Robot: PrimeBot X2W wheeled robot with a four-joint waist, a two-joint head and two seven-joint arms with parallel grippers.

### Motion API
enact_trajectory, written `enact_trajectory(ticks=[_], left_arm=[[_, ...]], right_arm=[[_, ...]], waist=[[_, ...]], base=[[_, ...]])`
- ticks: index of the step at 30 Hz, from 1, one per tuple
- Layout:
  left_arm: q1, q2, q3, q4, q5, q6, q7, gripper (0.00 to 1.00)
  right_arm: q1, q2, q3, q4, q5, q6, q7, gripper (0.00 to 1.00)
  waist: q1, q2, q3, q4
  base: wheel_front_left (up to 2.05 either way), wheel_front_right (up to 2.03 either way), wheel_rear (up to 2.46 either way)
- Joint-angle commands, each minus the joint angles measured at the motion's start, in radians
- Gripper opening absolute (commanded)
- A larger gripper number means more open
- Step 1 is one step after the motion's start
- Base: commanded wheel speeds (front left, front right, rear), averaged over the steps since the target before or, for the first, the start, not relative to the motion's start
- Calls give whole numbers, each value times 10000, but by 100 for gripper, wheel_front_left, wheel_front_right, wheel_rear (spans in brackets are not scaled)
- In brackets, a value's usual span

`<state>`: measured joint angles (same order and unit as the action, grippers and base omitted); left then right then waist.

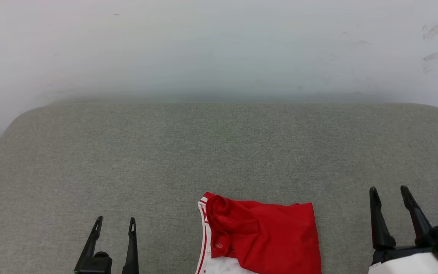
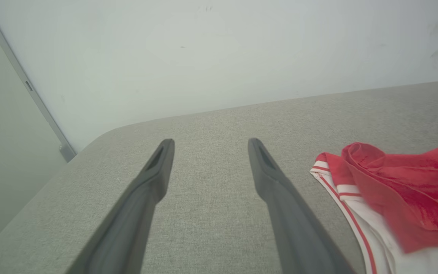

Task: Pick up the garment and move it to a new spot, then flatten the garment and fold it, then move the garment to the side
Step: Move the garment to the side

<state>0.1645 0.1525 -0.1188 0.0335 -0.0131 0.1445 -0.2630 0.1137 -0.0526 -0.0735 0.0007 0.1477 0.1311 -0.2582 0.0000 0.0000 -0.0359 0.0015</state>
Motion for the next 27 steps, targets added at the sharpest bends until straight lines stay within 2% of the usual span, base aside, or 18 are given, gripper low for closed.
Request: enact_trajectory(ticks=[1,6,12,13,14,19,20,21,26,27], left_arm=[[-53,36,30,13,-39,-13,-22,100],[-108,49,55,-2,-57,-13,-22,100],[-213,10,36,-6,-44,-27,-22,100],[-213,10,36,-6,-44,-27,-22,100],[-250,-5,23,-7,-38,-32,-22,100],[-280,-36,-19,13,-34,-67,-22,100],[-280,-36,-19,13,-34,-67,-22,100],[-310,-50,-33,10,-30,-74,-24,100],[-442,-90,-66,-19,-16,-84,-22,100],[-567,-124,-120,-31,-8,-106,-22,100]], right_arm=[[-376,-104,-16,-151,-78,-9,124,100],[-1411,-947,373,-581,240,-9,1154,100],[-2730,-2190,1651,-1074,1363,-10,3784,100],[-2730,-2190,1651,-1074,1363,-10,3784,100],[-3062,-2610,2162,-1013,1837,-10,4701,100],[-3641,-3554,3311,-671,3011,-9,6855,100],[-3641,-3554,3311,-671,3011,-9,6855,100],[-3707,-3887,3737,-482,3501,-10,7635,100],[-3509,-4307,4407,-145,4265,-9,8867,100],[-3342,-4516,4743,212,4877,-10,9555,100]], waist=[[0,0,5,41],[0,0,67,102],[0,0,180,186],[0,0,180,186],[0,0,226,216],[0,0,338,347],[0,0,338,347],[0,0,408,406],[0,0,619,509],[0,0,802,610]], base=[[0,0,0],[0,0,0],[0,0,0],[0,0,0],[0,0,0],[0,0,0],[0,0,0],[0,0,0],[0,0,0],[0,0,0]])
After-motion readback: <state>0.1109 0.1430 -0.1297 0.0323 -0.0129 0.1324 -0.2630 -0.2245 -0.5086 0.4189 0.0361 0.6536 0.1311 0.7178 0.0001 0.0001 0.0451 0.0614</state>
